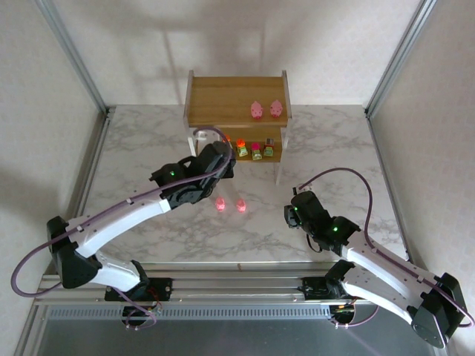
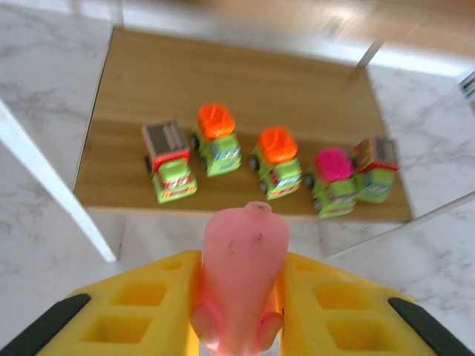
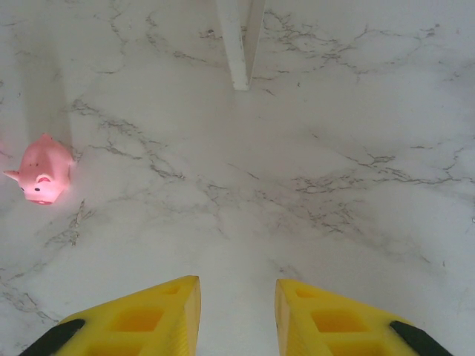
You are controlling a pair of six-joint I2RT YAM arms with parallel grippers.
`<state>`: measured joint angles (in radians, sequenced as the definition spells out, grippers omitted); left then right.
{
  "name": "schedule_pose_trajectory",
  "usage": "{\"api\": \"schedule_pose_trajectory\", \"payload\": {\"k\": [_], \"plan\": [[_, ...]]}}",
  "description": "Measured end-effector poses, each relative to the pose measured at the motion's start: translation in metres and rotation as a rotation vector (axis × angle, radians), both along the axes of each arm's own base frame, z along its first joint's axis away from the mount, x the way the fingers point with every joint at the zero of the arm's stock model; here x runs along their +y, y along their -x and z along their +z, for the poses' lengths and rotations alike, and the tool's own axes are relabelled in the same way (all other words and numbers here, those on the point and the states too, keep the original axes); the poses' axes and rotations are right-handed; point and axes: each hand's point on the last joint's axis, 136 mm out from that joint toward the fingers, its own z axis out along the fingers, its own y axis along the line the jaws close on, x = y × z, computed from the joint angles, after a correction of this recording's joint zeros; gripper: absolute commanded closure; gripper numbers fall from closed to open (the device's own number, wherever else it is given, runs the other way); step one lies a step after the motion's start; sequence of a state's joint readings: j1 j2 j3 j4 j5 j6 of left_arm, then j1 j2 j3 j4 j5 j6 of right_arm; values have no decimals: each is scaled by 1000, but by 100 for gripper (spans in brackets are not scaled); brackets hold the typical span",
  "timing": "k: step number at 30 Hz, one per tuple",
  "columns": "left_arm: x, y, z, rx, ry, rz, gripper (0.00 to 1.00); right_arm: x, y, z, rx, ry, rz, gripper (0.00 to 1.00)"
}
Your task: Place and organize the plastic toys onto the shelf
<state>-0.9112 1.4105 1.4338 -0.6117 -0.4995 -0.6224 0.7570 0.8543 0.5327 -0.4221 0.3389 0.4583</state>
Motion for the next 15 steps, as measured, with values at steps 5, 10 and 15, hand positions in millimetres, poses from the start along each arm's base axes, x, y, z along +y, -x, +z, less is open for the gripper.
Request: {"api": "schedule_pose_trajectory", "payload": {"k": [5, 10, 15], "plan": [[-12, -9, 37, -37, 12, -17, 71, 0, 0, 0, -1, -2, 0, 68], [-29, -22, 67, -70, 4, -40, 71, 0, 0, 0, -1, -3, -2, 68], [-46, -38, 96, -115, -6, -61, 70, 0, 0, 1, -1, -3, -2, 68]]}}
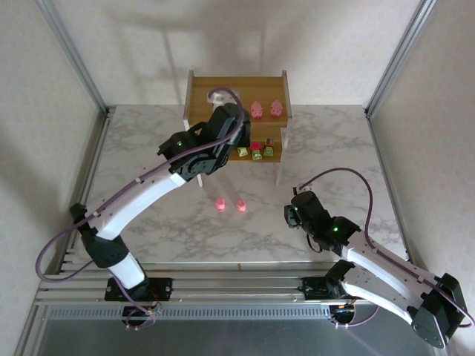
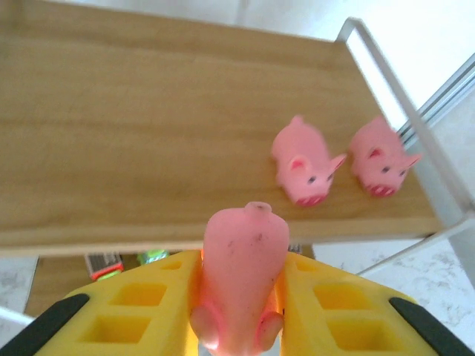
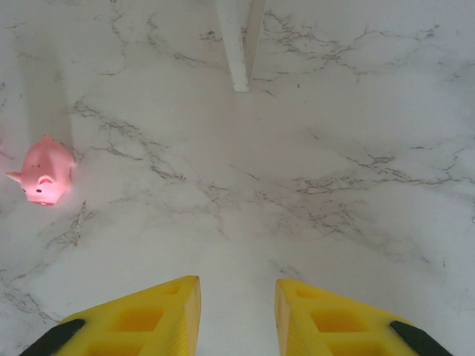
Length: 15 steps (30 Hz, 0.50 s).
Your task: Place and organize the plastic toys onto the shelf
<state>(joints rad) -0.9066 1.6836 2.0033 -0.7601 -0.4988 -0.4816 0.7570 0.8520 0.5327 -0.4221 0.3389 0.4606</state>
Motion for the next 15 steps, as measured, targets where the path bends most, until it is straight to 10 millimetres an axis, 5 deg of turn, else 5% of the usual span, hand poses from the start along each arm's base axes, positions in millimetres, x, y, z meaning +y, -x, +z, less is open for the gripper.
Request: {"api": "schedule_pose_trajectory", "payload": {"k": [6, 15], "plan": [[-3, -28, 12, -25, -21, 21, 70, 0, 0, 1, -3, -3, 0, 68], [15, -58, -5, 2, -76, 77, 69, 0, 0, 3, -10, -10, -1, 68]]}}
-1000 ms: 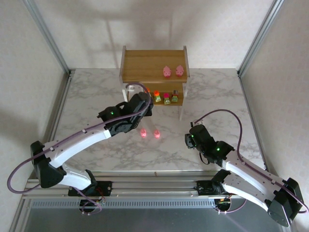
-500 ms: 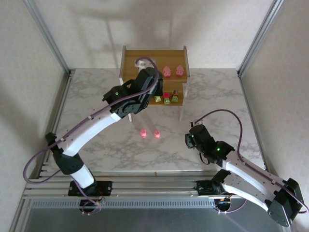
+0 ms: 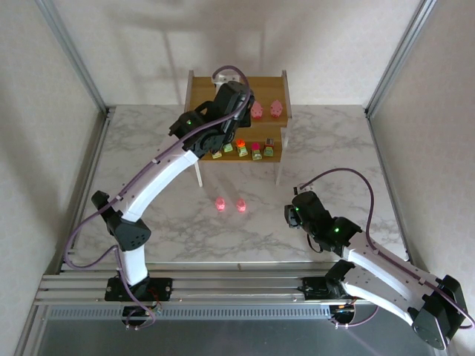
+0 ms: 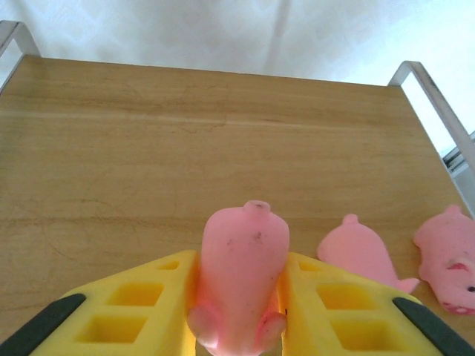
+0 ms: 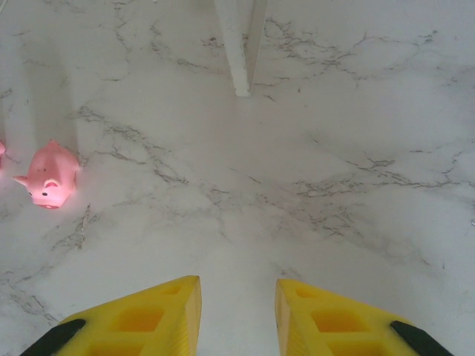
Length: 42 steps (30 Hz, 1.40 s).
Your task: Place and organize the plastic toys onto the shelf
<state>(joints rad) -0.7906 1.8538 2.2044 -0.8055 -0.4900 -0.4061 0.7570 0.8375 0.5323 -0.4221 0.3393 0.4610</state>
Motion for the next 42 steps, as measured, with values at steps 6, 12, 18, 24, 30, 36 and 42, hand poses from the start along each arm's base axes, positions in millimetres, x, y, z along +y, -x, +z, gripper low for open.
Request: {"api": "schedule_pose_trajectory", "payload": {"k": [6, 12, 18, 24, 30, 36, 42], "plan": [[2, -5, -3, 9, 2, -2, 69, 0, 0, -1, 2, 2, 0, 68], [-4, -9, -10, 22, 7, -17, 69, 0, 0, -1, 2, 2, 0, 68], [-11, -12, -18, 38, 13, -33, 69, -1, 2, -3, 3, 3, 0, 68], [-14, -12, -22, 49, 25, -42, 69, -2, 2, -3, 2, 2, 0, 68], [-17, -12, -29, 62, 28, -50, 69, -2, 2, -3, 2, 2, 0, 68], [-20, -13, -29, 57, 46, -54, 69, -2, 2, -3, 0, 0, 0, 68], [-21, -14, -28, 53, 55, -53, 64, -2, 2, -3, 0, 0, 0, 68]]}}
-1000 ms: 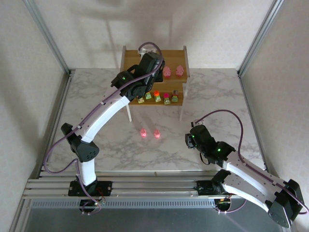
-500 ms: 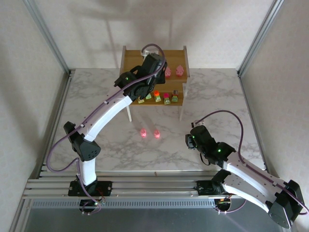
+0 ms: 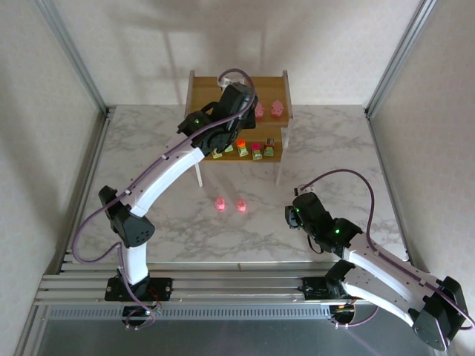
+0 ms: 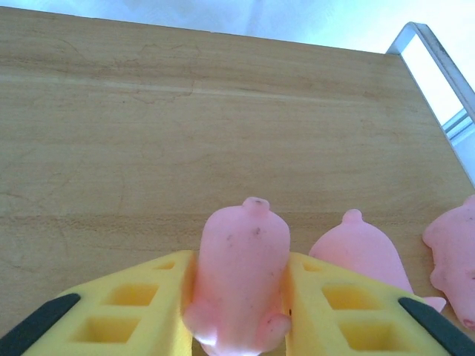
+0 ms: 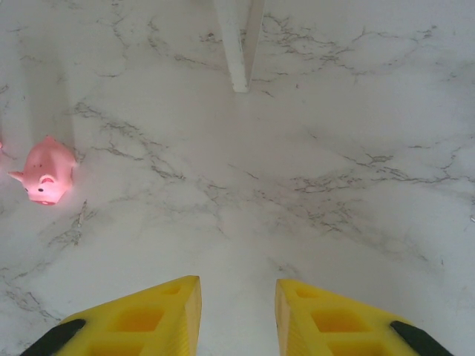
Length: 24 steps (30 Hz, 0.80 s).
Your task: Place and organize the plastic toys onto the shelf
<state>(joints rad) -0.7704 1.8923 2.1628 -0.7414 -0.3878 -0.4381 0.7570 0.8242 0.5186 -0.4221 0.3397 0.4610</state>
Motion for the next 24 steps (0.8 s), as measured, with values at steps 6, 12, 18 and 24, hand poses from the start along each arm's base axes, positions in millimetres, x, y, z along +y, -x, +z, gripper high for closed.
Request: {"api": "schedule_pose_trajectory", "payload": {"k": [6, 12, 18, 24], "plan": [[-1, 0, -1, 4, 2, -1, 58, 0, 0, 0, 0, 0, 0, 68], [0, 0, -2, 4, 2, -1, 57, 0, 0, 1, -2, -2, 0, 68], [0, 0, -2, 4, 2, -1, 53, 0, 0, 1, -2, -2, 0, 67], [1, 2, 3, -4, 10, 0, 52, 0, 0, 1, -2, -2, 0, 67]]}}
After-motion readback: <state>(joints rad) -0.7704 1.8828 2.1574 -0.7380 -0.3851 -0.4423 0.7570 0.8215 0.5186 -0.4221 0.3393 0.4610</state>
